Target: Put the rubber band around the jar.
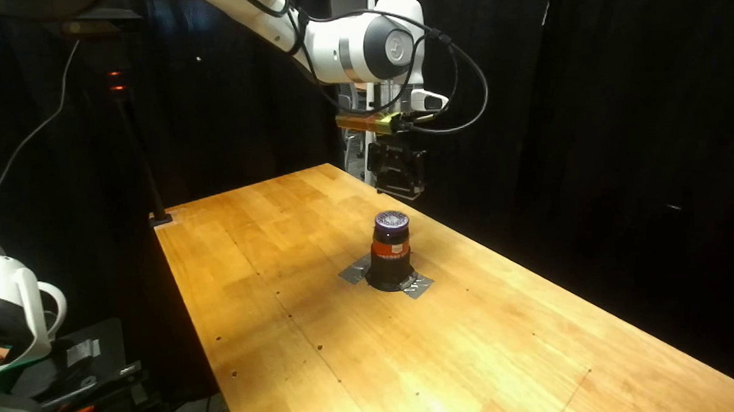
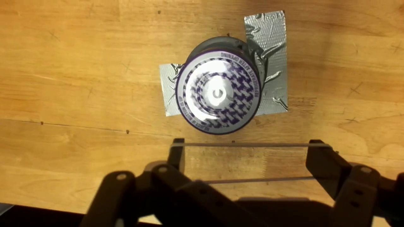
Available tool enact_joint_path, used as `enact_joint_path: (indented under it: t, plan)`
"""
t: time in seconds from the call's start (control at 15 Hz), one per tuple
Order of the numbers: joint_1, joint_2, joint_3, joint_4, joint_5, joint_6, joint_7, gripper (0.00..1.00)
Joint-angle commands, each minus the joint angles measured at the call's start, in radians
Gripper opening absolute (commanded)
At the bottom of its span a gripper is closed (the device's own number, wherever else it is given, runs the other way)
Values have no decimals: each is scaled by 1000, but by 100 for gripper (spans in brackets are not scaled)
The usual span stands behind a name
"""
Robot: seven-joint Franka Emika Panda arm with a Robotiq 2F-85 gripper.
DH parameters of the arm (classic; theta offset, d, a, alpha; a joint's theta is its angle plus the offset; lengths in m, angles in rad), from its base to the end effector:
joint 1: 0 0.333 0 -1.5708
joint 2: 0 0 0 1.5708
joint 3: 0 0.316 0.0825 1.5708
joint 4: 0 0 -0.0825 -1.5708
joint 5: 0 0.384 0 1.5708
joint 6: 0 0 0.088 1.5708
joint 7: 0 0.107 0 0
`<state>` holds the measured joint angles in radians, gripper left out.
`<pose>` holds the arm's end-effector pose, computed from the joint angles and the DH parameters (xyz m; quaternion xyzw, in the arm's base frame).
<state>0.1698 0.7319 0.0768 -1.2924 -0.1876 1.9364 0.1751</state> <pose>0.7165 0.1538 0.3061 0.9952 0.0642 -0.0291 0.0676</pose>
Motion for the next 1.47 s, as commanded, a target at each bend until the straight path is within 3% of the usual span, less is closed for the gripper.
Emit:
enact_joint_path:
  t: [0.0,0.87,1.4]
  plan:
    - [-1,57,-16,79,43,-52,-33,100]
    - [-28,76,-48,23,92,-47,-6,100]
    - [-72,-87,-16,-211,182,14,-91,100]
